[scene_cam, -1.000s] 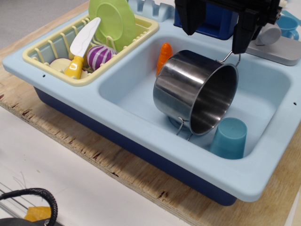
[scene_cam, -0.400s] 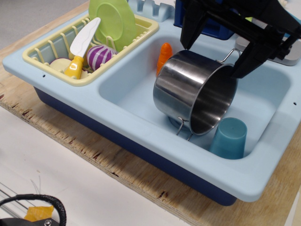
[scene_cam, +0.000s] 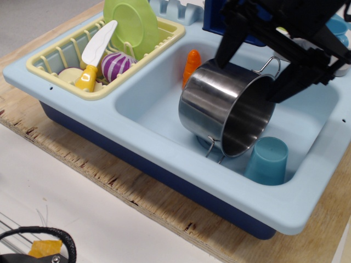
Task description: Flip pot upright which is in sink
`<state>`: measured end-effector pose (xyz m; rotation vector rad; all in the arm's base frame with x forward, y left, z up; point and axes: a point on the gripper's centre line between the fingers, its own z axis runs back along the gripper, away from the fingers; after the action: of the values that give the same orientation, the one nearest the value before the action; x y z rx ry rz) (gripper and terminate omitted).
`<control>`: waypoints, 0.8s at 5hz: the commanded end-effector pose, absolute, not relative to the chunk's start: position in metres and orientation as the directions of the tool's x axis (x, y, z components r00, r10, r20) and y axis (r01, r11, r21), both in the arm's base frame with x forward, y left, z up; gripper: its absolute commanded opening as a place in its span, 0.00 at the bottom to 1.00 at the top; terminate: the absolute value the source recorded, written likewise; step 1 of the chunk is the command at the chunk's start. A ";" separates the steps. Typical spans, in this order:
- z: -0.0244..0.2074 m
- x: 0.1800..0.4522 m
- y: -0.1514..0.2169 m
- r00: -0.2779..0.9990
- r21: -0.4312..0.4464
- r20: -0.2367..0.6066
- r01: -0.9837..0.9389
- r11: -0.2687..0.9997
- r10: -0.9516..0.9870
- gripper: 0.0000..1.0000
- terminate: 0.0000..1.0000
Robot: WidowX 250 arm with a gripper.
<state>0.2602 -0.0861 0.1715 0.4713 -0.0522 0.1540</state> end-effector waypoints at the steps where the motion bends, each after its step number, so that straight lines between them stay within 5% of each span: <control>1: 0.174 0.280 -0.086 0.987 0.473 0.097 -0.160 0.867 0.129 1.00 0.00; 4: 0.157 0.285 -0.069 0.990 0.502 0.059 -0.139 0.854 0.127 1.00 0.00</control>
<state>0.2846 -0.0664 0.1404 0.5424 0.0155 0.1119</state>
